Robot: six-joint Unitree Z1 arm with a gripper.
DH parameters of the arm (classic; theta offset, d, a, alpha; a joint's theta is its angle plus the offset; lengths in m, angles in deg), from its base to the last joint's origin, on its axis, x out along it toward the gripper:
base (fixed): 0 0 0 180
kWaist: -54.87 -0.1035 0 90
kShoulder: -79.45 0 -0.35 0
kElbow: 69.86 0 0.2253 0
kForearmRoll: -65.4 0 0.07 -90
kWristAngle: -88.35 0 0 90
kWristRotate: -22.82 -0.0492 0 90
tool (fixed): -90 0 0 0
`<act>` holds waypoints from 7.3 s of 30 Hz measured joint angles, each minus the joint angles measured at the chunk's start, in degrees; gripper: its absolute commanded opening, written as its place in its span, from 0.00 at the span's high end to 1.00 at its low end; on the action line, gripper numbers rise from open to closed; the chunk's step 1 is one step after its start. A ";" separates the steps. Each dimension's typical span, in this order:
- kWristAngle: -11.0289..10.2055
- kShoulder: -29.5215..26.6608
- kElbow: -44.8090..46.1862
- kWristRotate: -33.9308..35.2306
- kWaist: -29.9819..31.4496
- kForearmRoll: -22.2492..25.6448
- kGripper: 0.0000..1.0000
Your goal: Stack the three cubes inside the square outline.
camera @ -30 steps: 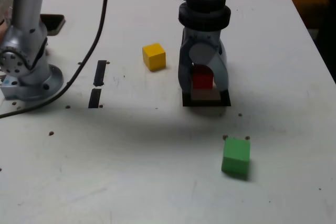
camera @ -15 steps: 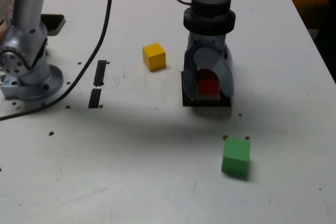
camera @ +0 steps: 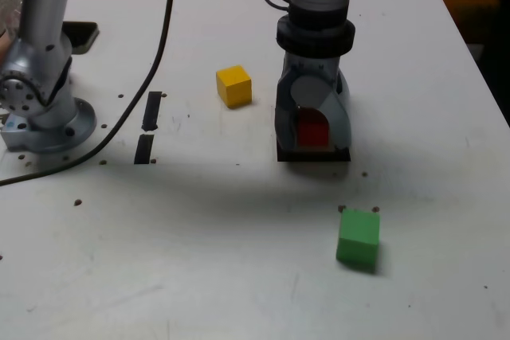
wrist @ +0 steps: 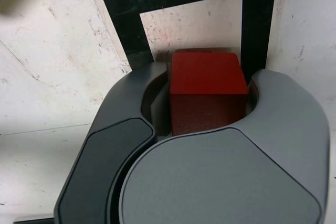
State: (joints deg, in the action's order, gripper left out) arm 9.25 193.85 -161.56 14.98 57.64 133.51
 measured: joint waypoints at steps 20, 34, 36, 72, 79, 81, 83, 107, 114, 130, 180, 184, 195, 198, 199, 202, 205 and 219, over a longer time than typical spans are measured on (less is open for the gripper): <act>-1.69 0.11 0.49 -0.70 -0.14 -0.40 0.35; -4.87 -2.78 -0.24 -0.73 -0.15 -0.39 0.29; -5.89 -3.76 -0.53 -0.73 -0.15 -0.35 0.29; -19.55 -12.14 5.30 6.92 -5.94 16.07 0.21; -19.22 -11.34 8.36 8.32 -7.47 15.65 0.20; -18.95 -10.88 8.89 8.34 -7.82 15.43 0.20; -18.72 -10.49 9.34 8.38 -8.05 15.06 0.20; -17.13 -5.02 12.46 8.24 -10.44 7.75 0.46; -15.61 -5.14 12.29 8.00 -10.82 6.73 0.74; -16.58 -11.17 4.05 7.73 -7.84 18.08 0.74; -9.18 2.63 -15.84 5.48 3.69 19.15 0.67; -8.90 3.04 -15.47 5.32 3.69 19.14 0.64; -9.06 3.10 -15.35 5.16 3.69 18.91 0.53; -9.09 3.07 -15.19 4.99 3.69 18.89 0.49; -9.10 3.07 -15.14 4.96 3.69 18.89 0.48; -9.09 3.07 -15.06 4.83 3.68 18.88 0.44; -9.08 3.07 -14.83 4.56 3.65 18.78 0.40; -9.83 2.97 -15.24 3.80 3.63 18.58 0.30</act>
State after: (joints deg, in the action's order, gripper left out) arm -0.58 196.82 -176.80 18.78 61.27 152.09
